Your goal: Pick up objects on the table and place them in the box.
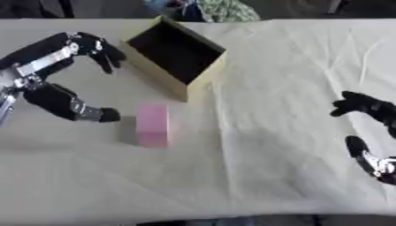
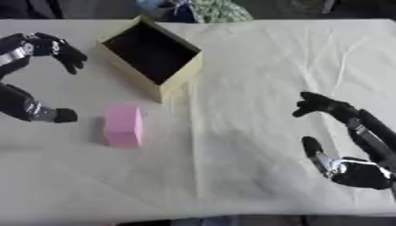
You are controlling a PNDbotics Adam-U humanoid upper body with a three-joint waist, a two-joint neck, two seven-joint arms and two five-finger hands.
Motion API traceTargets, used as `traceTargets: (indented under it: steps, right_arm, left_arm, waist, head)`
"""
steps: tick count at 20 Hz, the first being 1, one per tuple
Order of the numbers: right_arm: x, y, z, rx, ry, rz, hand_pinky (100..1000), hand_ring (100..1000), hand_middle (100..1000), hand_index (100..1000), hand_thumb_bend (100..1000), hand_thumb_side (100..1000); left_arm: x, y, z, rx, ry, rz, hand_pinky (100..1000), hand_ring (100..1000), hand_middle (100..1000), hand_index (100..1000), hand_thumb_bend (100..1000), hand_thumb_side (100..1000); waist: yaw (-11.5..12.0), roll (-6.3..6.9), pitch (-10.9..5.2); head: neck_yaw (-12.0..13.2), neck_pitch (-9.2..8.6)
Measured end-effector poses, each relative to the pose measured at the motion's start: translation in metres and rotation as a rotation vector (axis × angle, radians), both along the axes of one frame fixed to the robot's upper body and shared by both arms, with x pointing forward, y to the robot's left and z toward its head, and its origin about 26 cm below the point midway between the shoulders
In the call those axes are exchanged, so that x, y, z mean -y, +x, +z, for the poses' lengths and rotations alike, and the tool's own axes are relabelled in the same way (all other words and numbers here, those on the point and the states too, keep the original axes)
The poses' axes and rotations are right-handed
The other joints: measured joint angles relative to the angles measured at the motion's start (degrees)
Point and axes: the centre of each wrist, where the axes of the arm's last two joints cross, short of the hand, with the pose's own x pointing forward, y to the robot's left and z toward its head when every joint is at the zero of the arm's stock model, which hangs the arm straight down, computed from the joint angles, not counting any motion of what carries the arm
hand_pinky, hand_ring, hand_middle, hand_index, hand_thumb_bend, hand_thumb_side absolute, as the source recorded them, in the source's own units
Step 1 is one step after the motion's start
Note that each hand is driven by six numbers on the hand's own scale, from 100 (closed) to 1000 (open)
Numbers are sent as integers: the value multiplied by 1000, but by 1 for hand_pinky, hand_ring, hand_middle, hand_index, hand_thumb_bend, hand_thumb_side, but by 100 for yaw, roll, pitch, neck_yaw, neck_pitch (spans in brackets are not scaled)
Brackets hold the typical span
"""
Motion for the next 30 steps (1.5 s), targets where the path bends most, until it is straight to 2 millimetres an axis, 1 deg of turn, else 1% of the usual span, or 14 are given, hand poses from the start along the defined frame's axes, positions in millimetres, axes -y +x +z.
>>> traceTargets:
  steps: [4,7,13,18,25,30]
  right_arm:
    - [0,0,0,1,-1,2,894,883,726,1000,100,522]
    - [0,0,0,1,-2,4,894,883,725,1000,100,521]
    - [0,0,0,2,-3,5,894,883,725,1000,100,518]
    - [0,0,0,2,-3,6,894,883,726,1000,100,518]
    - [-1,0,-1,0,-4,10,894,884,725,1000,100,518]
    - [-1,0,-1,0,-4,10,894,884,725,1000,100,517]
  left_arm:
    - [8,4,2,12,92,-11,767,681,689,853,677,339]
    - [15,8,0,6,151,-21,775,695,704,867,665,320]
    - [24,19,-6,-17,241,-26,785,712,722,884,668,314]
    - [30,24,-16,-34,270,-23,787,715,728,889,683,324]
    - [39,29,-28,-51,294,-30,785,714,722,885,676,327]
    - [41,31,-35,-76,314,-41,781,709,714,880,677,325]
  waist:
    - [-7,5,-13]
    - [-21,5,-17]
    - [-32,4,-22]
    - [-35,4,-23]
    - [-45,3,-23]
    - [-56,3,-23]
  head:
    - [13,0]
    - [16,0]
    - [18,0]
    - [18,0]
    - [18,0]
    - [18,0]
